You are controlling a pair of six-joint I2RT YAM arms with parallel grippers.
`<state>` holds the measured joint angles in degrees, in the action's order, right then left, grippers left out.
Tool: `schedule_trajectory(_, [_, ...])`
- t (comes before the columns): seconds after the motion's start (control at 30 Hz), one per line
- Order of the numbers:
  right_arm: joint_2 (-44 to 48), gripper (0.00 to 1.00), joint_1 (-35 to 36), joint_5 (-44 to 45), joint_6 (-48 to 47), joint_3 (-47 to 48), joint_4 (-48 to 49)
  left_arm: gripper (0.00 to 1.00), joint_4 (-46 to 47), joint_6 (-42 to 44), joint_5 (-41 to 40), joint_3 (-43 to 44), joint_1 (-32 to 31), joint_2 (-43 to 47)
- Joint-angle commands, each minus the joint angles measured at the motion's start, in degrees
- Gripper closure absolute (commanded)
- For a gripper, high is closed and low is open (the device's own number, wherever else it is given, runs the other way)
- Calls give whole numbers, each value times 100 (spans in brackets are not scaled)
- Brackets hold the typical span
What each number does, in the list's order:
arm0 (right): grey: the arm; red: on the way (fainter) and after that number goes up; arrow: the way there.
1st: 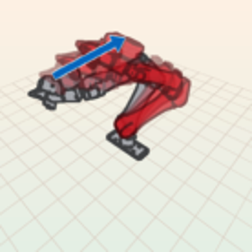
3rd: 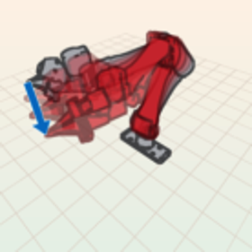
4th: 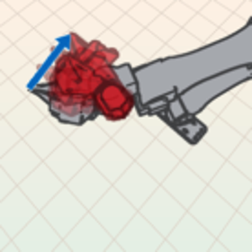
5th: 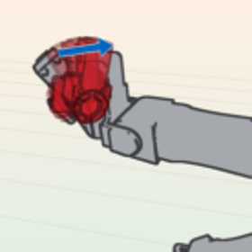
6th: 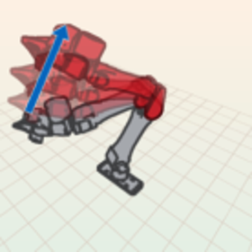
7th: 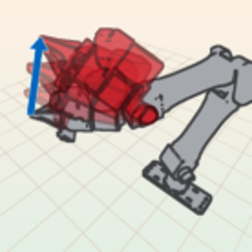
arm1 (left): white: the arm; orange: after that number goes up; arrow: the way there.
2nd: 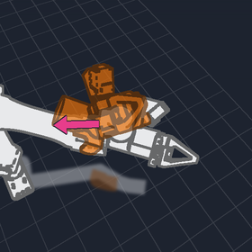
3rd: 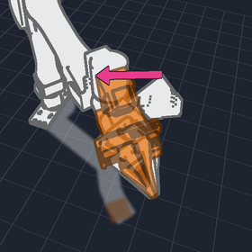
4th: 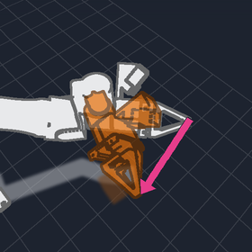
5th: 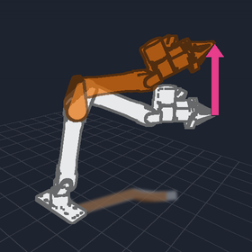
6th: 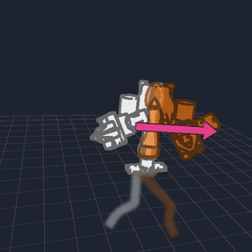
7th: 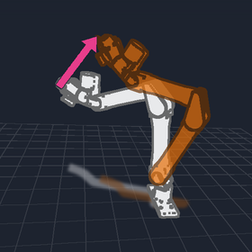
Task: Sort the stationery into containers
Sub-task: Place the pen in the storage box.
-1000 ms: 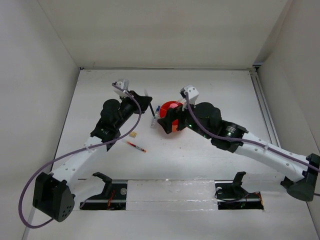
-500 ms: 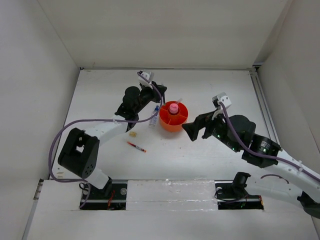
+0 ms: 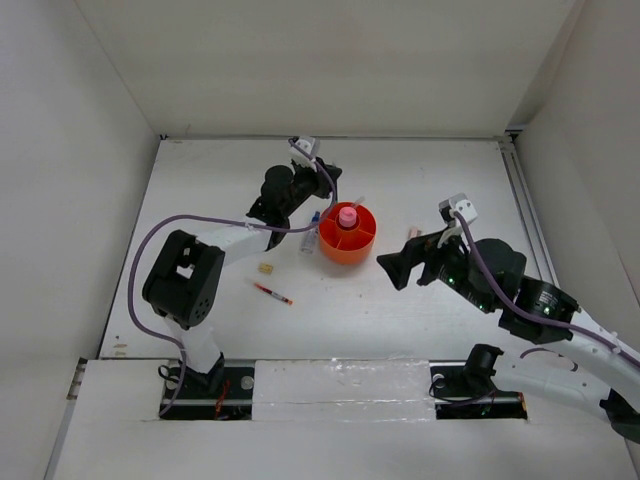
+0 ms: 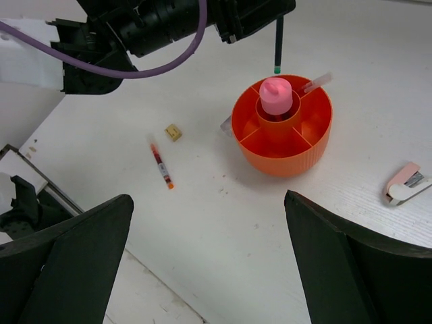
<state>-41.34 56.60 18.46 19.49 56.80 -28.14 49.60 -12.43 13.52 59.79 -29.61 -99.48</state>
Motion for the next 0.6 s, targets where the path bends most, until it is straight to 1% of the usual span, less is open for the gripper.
schedule_trajectory(0.0, [47, 0, -35, 105, 38, 69, -42, 100, 392, -75, 125, 252, -1, -19])
schedule_trajectory(0.3, [-5, 0, -35, 105, 38, 130, 10, 100, 691, -313, 300, -169, -1, -19])
schedule_trajectory(0.37, [-5, 0, -35, 105, 38, 130, 10, 99, 805, -313, 300, -327, -54, -19])
schedule_trajectory(0.57, [-5, 0, -35, 158, -15, 130, 10, 99, 805, -313, 239, -503, -107, -19])
